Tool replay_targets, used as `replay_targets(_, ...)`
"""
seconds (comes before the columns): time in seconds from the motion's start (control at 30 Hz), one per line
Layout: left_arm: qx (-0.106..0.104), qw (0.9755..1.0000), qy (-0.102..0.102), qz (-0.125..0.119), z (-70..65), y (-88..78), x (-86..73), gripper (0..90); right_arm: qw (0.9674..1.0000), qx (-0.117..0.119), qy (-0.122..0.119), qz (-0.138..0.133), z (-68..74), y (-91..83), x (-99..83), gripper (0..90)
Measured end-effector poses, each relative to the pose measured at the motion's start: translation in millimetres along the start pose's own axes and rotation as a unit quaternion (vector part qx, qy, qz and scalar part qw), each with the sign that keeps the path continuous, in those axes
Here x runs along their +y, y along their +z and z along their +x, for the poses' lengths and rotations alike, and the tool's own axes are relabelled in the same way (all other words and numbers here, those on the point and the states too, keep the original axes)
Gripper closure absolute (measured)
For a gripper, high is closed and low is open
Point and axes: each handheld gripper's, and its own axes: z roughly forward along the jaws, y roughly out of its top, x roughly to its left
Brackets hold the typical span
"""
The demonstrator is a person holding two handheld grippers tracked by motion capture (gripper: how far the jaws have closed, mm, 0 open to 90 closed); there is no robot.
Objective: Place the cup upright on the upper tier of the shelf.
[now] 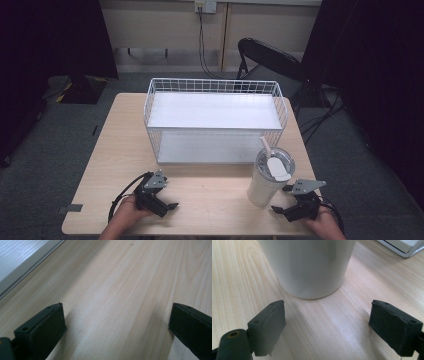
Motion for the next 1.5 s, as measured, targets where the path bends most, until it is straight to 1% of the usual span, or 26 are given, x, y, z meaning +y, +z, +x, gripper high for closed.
replay_targets(0.27,0.001,1.0000,0.000,0.000,0.0,0.0,-0.1,0.1,1.0000,-0.004,0.004,0.000,0.5,-0.7,-0.6,13.0)
replay_targets(0.33,0.001,1.0000,0.000,0.000,0.0,0.0,0.0,0.1,1.0000,-0.004,0.005,0.004,0.9,-1.3,0.2,13.4)
replay_targets(0.37,0.001,1.0000,0.000,0.000,0.0,0.0,-0.1,0.1,1.0000,-0.003,0.004,0.007,1.1,-1.8,0.7,13.8)
replay_targets(0.4,0.001,1.0000,0.000,0.000,0.0,0.0,-0.1,0.1,0.9999,0.005,0.008,0.011,0.6,-3.2,1.6,14.5)
replay_targets(0.43,0.001,1.0000,0.000,0.000,0.0,0.0,-0.1,0.1,0.9998,0.009,0.013,0.010,0.0,-4.2,2.1,14.4)
replay_targets(0.47,0.001,1.0000,0.000,0.000,0.0,0.0,-0.1,0.1,0.9998,0.009,0.013,0.010,0.0,-4.2,2.1,14.4)
replay_targets(0.53,0.001,1.0000,0.000,0.000,0.0,0.0,-0.1,0.1,0.9996,0.015,0.025,-0.002,-0.8,-8.1,3.6,14.9)
replay_targets(0.63,0.001,1.0000,0.001,0.000,0.0,0.0,-0.1,0.1,0.9991,0.005,0.031,-0.028,-0.4,-19.9,11.7,15.2)
replay_targets(0.67,0.001,1.0000,0.000,0.000,0.0,0.0,0.0,0.1,0.9986,0.007,0.034,-0.040,-0.1,-23.4,14.2,15.4)
replay_targets(0.7,0.001,1.0000,0.000,0.000,0.0,0.0,0.0,0.1,0.9986,0.007,0.034,-0.040,-0.1,-23.4,14.2,15.4)
replay_targets(0.73,0.001,1.0000,0.001,0.000,0.0,0.0,-0.1,0.1,0.9978,0.008,0.040,-0.052,1.2,-29.1,19.1,15.5)
replay_targets(0.77,0.001,1.0000,0.001,0.000,0.0,0.0,-0.1,0.1,0.9978,0.008,0.040,-0.052,1.2,-29.1,19.1,15.5)
replay_targets(0.8,0.001,1.0000,0.000,0.000,0.0,0.0,-0.1,0.1,0.9975,0.011,0.038,-0.059,2.6,-32.1,23.1,15.6)
replay_targets(0.93,0.001,1.0000,0.001,0.000,0.0,0.0,0.0,0.1,0.9974,0.013,0.034,-0.061,4.8,-34.9,27.3,15.5)
replay_targets(1.0,0.001,1.0000,0.001,0.000,0.0,0.0,-0.1,0.1,0.9964,0.021,0.035,-0.075,6.8,-37.8,30.6,15.4)
replay_targets(1.07,0.001,1.0000,0.001,0.000,0.0,0.0,0.0,0.1,0.9960,0.022,0.035,-0.079,7.2,-39.2,31.8,15.3)
replay_targets(1.1,0.001,1.0000,0.001,0.000,0.0,0.0,0.0,0.1,0.9952,0.022,0.035,-0.088,7.8,-41.9,34.2,15.0)
replay_targets(1.23,0.001,1.0000,0.001,0.000,0.0,0.0,0.0,0.1,0.9944,0.021,0.038,-0.097,7.7,-44.0,36.6,14.4)
replay_targets(1.37,0.001,1.0000,0.001,0.000,0.0,0.0,0.0,0.1,0.9927,0.028,0.044,-0.108,7.9,-45.7,40.1,14.5)
replay_targets(1.5,0.001,1.0000,0.001,0.000,0.0,0.0,0.0,0.1,0.9922,0.027,0.046,-0.112,8.2,-45.7,42.4,14.3)
